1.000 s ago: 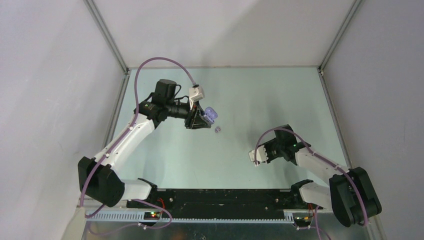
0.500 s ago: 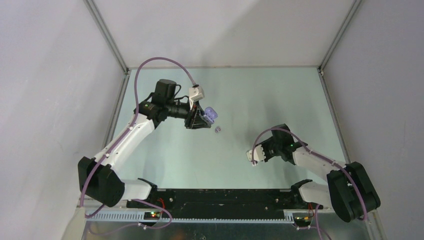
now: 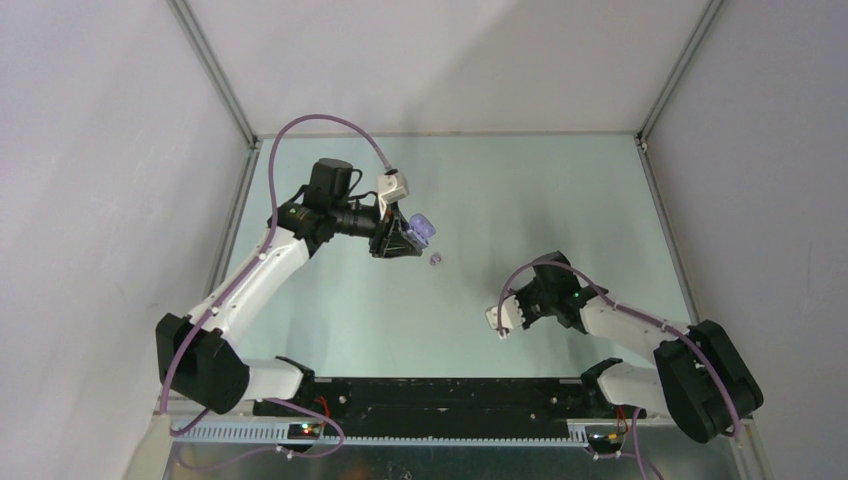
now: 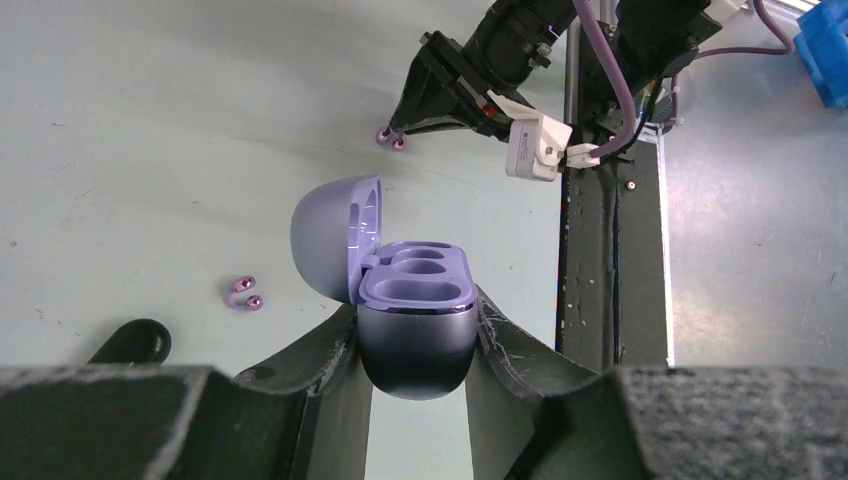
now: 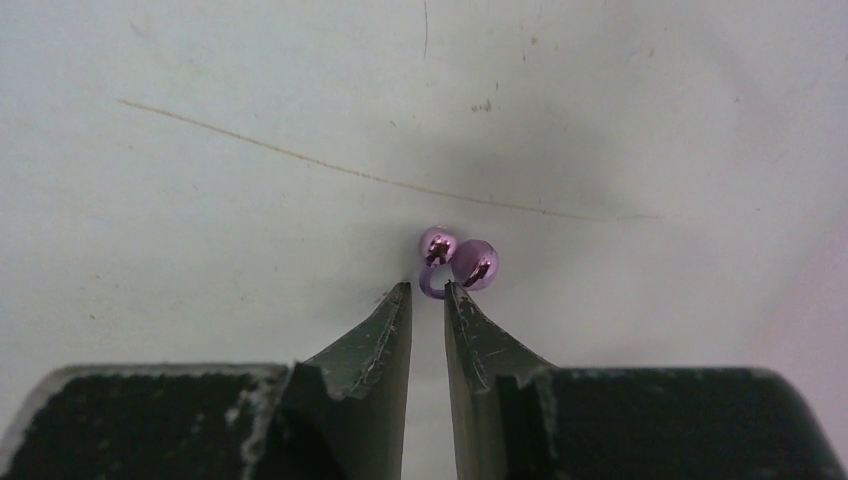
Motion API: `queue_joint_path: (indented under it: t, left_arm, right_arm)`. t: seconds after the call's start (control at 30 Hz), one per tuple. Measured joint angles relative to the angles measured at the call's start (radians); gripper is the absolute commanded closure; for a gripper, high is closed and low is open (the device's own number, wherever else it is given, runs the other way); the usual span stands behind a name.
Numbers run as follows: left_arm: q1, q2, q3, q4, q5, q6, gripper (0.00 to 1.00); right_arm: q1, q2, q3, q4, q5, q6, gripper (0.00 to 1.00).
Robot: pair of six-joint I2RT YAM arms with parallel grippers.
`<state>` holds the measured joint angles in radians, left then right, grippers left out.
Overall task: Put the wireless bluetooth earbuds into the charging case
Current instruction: Adjust the left earbud at the center of the board.
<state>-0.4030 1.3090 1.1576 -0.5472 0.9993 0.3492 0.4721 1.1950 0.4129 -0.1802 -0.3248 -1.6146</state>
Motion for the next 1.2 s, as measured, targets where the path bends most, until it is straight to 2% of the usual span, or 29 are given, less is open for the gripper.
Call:
queue_joint_path:
  t: [0.27, 0.6, 0.9, 1.2]
  left_arm:
    - [0.000, 0.000, 0.000, 0.000, 0.000, 0.000, 1.00]
    - [0.000, 0.000, 0.000, 0.000, 0.000, 0.000, 1.00]
    - [0.000, 0.000, 0.000, 0.000, 0.000, 0.000, 1.00]
    - [0.000, 0.000, 0.000, 0.000, 0.000, 0.000, 1.00]
  right_arm:
    - [0.058, 0.000, 0.015, -0.024, -0.002, 0.087, 0.78]
    - [0.145, 0.054, 0.074, -0.052, -0.003, 0.203, 0.74]
    - [0.155, 0.121, 0.119, -0.011, 0.036, 0.280, 0.73]
    - [0.156, 0.167, 0.119, 0.093, 0.150, 0.302, 0.72]
